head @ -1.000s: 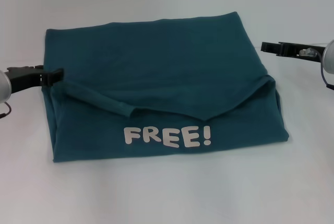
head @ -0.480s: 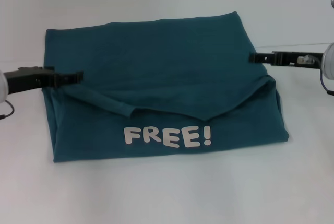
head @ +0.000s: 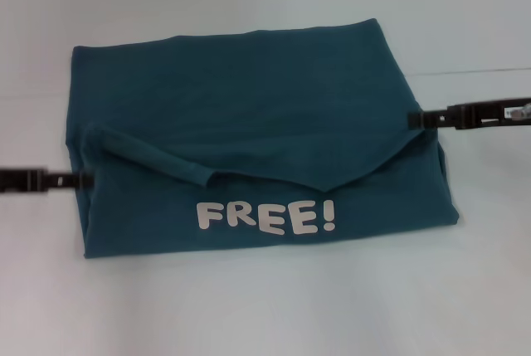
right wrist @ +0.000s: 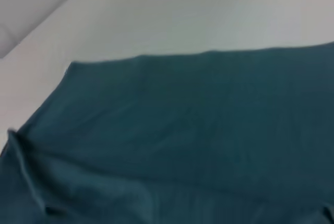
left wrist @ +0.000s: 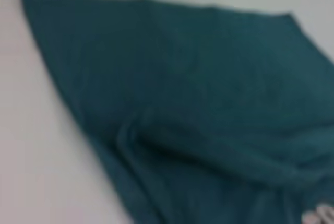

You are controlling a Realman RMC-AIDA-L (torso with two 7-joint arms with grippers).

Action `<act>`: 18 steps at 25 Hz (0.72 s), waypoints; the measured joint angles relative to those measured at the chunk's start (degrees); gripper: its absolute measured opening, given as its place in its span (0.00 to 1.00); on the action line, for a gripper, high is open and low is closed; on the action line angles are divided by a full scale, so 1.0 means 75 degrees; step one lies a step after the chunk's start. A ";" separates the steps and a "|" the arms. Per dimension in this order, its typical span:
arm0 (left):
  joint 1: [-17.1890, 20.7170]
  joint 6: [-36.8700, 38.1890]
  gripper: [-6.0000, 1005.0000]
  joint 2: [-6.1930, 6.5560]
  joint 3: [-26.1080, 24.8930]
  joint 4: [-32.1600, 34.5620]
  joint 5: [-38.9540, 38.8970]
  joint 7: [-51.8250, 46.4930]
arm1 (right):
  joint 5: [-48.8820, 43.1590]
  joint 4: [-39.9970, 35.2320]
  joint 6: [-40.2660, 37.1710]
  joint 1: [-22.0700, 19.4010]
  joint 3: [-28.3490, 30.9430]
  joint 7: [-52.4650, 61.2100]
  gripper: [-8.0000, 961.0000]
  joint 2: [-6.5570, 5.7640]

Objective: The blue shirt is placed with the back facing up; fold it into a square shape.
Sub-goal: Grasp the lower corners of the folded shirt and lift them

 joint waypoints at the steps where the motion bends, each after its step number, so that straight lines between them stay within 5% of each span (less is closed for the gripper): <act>1: 0.0009 0.0102 0.94 -0.0031 -0.0001 0.0000 0.0225 -0.0113 | -0.0139 -0.0143 -0.0168 0.0000 0.0001 0.0046 0.96 0.0009; 9: 0.0185 -0.0381 0.93 -0.0351 0.0161 0.0033 0.0896 -0.0401 | -0.0973 -0.0685 -0.0749 0.0197 -0.0093 0.0247 0.96 0.0285; 18: 0.0363 -0.1084 0.91 -0.0464 0.0833 -0.0185 0.0953 -0.0424 | -0.1180 -0.0503 -0.0714 0.0313 -0.0215 0.0294 0.96 0.0315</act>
